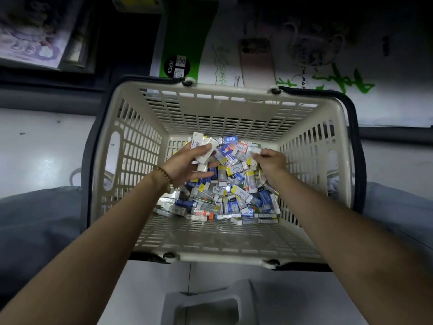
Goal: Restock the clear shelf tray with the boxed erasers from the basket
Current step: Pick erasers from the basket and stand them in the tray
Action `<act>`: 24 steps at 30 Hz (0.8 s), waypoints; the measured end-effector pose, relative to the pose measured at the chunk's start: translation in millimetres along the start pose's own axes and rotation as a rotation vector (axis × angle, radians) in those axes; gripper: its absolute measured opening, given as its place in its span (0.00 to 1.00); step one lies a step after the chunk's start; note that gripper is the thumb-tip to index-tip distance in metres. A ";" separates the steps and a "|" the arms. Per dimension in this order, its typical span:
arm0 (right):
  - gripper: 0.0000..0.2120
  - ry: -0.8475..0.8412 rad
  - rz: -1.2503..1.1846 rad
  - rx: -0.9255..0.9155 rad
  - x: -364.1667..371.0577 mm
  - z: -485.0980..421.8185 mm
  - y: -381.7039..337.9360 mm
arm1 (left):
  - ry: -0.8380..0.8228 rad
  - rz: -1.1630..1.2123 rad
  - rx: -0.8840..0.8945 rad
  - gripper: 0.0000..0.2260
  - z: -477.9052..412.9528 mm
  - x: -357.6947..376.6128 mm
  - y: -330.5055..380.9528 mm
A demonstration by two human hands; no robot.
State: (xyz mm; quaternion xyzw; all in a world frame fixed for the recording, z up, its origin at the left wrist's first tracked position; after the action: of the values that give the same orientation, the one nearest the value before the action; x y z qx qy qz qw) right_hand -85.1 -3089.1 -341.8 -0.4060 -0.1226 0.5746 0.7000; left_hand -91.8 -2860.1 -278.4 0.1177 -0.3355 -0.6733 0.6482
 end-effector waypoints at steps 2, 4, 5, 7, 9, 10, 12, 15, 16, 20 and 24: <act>0.14 -0.041 -0.005 -0.038 0.2 3.3 -2.4 | -0.046 -0.044 0.021 0.23 3.3 4.6 5.4; 0.13 -0.090 0.113 -0.146 -1.7 10.8 -10.0 | -0.063 -0.054 0.048 0.17 7.5 8.3 12.4; 0.13 -0.108 0.169 -0.205 -3.9 16.6 -15.7 | -0.064 -0.051 0.063 0.15 10.6 10.3 17.0; 0.12 -0.152 0.170 -0.249 -10.4 32.1 -32.6 | -0.067 -0.044 0.091 0.15 19.3 13.3 28.4; 0.10 -0.290 0.034 -0.192 -16.9 54.3 -55.2 | -0.078 -0.028 0.120 0.15 32.9 14.3 41.8; 0.09 -0.383 -0.052 -0.153 -20.0 67.6 -68.8 | -0.085 -0.008 0.135 0.16 40.8 14.0 49.7; 0.07 -0.550 -0.173 -0.109 -26.2 96.7 -99.5 | -0.090 0.055 0.166 0.17 59.4 12.4 68.4; 0.07 -0.699 -0.269 -0.144 -34.3 141.3 -150.8 | -0.067 0.150 0.203 0.14 92.1 10.4 99.7; 0.07 -0.728 -0.303 -0.166 -36.0 155.2 -167.5 | -0.056 0.145 0.211 0.11 104.5 10.9 110.4; 0.05 -0.785 -0.386 -0.274 -30.5 207.5 -224.9 | -0.053 -0.005 0.258 0.15 156.5 20.3 149.1; 0.04 -0.804 -0.492 -0.316 -10.5 245.6 -268.6 | -0.102 0.087 0.280 0.18 198.8 22.6 178.4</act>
State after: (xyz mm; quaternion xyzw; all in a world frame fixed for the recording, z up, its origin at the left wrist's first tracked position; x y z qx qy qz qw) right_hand -55.8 -2996.3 9.1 -0.2124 -0.5605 0.4779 0.6422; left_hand -71.2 -2810.5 -15.8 0.1579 -0.4636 -0.5962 0.6362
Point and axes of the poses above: each hand's wrist, its own z-axis away from the middle knuckle, its own x-axis out of the palm, y = z × x, the point moved 2 cm from there along -z, towards the middle knuckle, and after that the axes turned 10 degrees about -z, right-handed, at the moved point
